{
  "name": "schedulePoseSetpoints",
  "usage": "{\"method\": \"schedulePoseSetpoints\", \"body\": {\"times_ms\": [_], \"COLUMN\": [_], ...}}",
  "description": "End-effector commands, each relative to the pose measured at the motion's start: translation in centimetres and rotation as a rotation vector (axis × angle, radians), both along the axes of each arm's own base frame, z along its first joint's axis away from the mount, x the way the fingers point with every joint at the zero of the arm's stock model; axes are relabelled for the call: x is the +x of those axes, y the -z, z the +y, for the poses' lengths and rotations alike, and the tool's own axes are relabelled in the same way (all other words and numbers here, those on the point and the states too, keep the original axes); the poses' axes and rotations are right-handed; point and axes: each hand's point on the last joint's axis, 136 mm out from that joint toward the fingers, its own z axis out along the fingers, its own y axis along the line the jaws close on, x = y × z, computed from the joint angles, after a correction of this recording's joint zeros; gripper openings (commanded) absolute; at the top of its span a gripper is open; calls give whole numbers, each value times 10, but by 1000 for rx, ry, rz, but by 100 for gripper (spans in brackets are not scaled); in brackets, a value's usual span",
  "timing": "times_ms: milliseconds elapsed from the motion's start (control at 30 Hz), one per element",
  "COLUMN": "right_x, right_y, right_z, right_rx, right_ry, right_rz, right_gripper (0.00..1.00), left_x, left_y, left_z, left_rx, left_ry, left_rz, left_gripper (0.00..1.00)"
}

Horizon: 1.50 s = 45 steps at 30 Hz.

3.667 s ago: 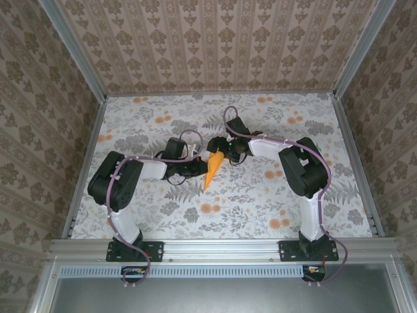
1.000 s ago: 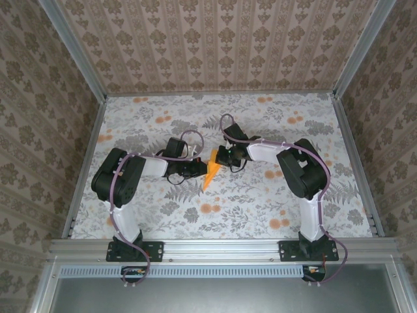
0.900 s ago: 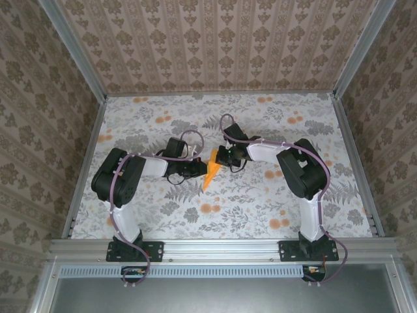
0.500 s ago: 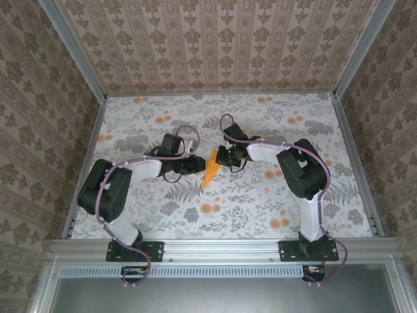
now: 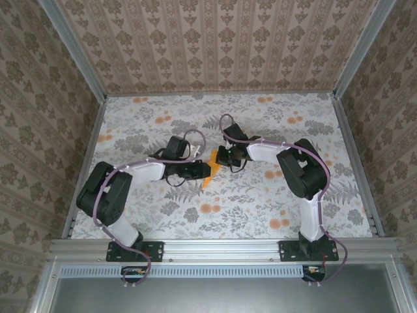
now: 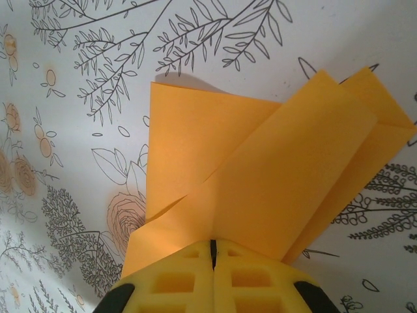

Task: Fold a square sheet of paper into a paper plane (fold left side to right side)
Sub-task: Fold the wing for the fifth time at the center of the table.

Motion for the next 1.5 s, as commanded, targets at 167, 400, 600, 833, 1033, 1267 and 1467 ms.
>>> {"method": "schedulePoseSetpoints", "body": {"times_ms": [167, 400, 600, 833, 1033, 1267, 1467], "right_x": [-23, -23, -22, -14, 5, -22, -43], "right_y": [32, 31, 30, 17, -35, -60, -43], "right_z": [-21, -21, -21, -14, 0, 7, 26], "right_rx": [-116, -120, -121, -77, 79, 175, 194], "right_ry": [2, -1, -4, -16, -32, -103, -156], "right_rz": [107, 103, 102, 51, -107, -167, -141], "right_gripper": [6, 6, 6, 5, 1, 0, 0], "left_x": [-4, -9, -10, -18, -26, -30, -31], "left_y": [26, 41, 51, 62, 75, 81, 82], "left_z": [-1, 1, 7, 12, 18, 19, 20], "left_rx": [42, 79, 130, 175, 219, 251, 261], "left_ry": [2, 1, -9, -7, -4, 19, 19], "left_rz": [48, 68, 73, 87, 99, 88, 87], "left_gripper": [20, 19, 19, 18, 13, 10, 9]}}
